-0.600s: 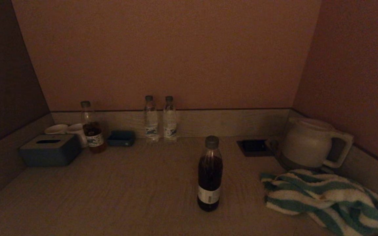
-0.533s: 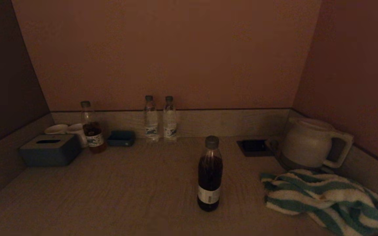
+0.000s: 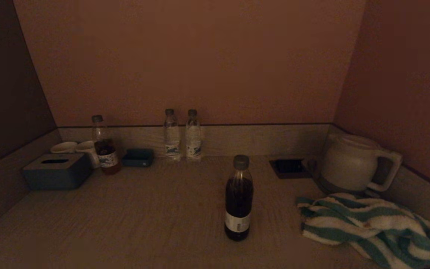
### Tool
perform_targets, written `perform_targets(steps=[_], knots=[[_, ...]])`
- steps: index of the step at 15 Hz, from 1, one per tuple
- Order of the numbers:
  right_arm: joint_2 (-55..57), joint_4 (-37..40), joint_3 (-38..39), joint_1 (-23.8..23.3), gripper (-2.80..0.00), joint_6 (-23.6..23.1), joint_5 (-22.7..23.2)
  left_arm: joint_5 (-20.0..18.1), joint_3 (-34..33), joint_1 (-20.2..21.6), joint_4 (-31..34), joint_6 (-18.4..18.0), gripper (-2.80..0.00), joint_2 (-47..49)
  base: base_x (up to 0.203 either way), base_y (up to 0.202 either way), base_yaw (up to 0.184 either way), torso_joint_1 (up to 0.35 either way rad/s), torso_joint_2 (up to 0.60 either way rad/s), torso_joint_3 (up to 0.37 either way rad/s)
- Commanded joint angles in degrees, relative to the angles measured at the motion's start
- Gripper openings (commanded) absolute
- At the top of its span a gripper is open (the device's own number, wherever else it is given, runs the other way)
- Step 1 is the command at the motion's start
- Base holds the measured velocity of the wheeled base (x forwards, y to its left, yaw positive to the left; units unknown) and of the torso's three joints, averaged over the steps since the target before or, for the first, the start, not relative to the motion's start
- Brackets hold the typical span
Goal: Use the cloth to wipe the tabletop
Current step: Pick up the bottle
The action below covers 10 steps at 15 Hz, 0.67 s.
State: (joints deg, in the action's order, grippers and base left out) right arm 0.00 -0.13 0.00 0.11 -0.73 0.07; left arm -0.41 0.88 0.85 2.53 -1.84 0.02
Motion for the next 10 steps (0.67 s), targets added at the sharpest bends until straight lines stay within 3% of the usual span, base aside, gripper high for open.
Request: perform_targets(steps=[1,10], knots=[[0.1,0.0,0.0,0.0,-2.8,-0.1,0.0,0.0,0.0,0.0,0.0,0.0,-2.8,0.1,0.0,0.0,0.0,0.0,0.0,0.0],[0.1,0.0,-1.0,0.0,-2.8,-1.4,-0.2,0.0,0.0,-0.1,0.0,0.0,-2.8,0.1,0.0,0.0,0.0,0.0,0.0,0.0]])
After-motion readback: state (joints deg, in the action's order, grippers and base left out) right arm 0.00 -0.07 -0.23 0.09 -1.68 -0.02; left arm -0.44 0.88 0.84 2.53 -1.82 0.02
